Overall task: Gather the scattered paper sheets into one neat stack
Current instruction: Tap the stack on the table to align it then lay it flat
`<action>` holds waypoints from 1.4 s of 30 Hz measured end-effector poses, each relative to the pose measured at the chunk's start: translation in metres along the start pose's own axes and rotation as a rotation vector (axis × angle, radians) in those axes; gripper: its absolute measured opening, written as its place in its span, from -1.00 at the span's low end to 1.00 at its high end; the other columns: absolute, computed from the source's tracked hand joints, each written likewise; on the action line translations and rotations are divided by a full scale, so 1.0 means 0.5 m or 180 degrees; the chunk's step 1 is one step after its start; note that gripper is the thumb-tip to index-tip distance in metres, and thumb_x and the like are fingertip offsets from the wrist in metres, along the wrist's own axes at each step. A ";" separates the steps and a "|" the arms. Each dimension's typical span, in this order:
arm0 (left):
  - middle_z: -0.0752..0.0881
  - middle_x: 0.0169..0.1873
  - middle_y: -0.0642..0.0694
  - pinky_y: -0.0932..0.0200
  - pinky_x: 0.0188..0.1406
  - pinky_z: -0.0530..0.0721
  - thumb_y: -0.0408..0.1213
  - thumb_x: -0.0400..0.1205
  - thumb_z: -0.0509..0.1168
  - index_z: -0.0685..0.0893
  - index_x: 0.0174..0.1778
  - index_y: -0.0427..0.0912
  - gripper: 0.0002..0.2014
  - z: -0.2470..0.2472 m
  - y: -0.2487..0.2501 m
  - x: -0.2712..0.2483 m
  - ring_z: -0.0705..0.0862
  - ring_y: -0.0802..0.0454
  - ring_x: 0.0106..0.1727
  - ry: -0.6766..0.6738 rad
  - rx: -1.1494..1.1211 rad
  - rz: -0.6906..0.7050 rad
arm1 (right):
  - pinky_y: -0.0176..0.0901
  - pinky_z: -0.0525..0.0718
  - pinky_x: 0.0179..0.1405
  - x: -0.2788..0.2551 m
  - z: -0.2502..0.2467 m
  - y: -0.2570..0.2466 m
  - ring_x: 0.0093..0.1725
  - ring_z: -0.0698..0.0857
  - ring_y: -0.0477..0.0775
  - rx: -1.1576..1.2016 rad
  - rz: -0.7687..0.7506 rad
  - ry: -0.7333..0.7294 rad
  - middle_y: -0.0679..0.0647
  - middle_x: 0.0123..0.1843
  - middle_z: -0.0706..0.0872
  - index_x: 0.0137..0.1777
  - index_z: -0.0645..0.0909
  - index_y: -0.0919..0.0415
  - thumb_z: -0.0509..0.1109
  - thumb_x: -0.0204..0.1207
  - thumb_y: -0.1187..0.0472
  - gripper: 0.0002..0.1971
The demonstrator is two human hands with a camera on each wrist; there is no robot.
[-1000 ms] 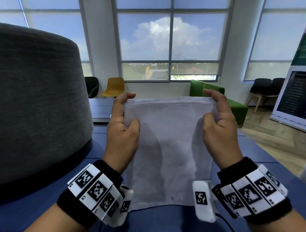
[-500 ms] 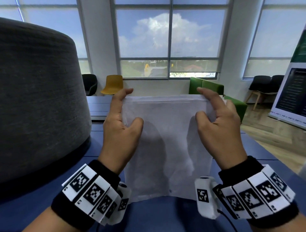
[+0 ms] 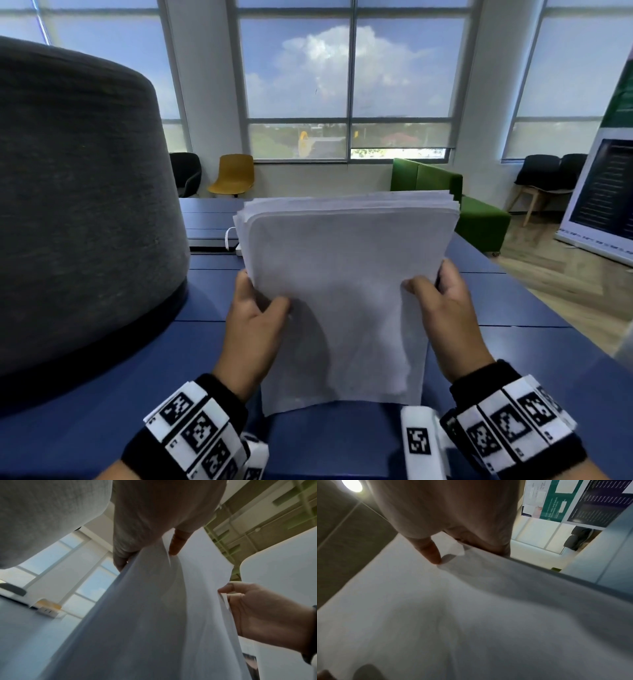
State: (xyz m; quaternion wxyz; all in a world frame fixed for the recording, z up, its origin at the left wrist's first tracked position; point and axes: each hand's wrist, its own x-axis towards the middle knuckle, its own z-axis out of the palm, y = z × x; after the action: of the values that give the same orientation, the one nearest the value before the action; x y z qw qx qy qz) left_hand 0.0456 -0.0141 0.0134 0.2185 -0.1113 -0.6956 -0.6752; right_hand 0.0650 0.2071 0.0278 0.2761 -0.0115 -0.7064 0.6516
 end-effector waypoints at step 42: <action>0.69 -0.07 -0.09 0.19 -0.19 0.64 -0.57 0.53 0.37 0.41 0.09 -0.13 -0.63 -0.015 -0.057 -0.054 0.72 -0.06 -0.03 -0.0065 0.0228 -0.0813 | -0.03 0.71 0.01 -0.007 -0.011 -0.024 -0.04 0.72 0.06 -0.1565 -0.0281 -0.0295 -0.10 -0.10 0.76 0.04 0.62 0.06 0.40 0.53 0.31 -0.84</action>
State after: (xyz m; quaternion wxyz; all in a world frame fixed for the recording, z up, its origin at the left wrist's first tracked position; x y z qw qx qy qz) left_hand 0.0578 -0.0195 -0.0245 0.1275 -0.0208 -0.7300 -0.6712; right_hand 0.0742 0.2088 0.0375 0.2604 -0.0175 -0.8554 0.4474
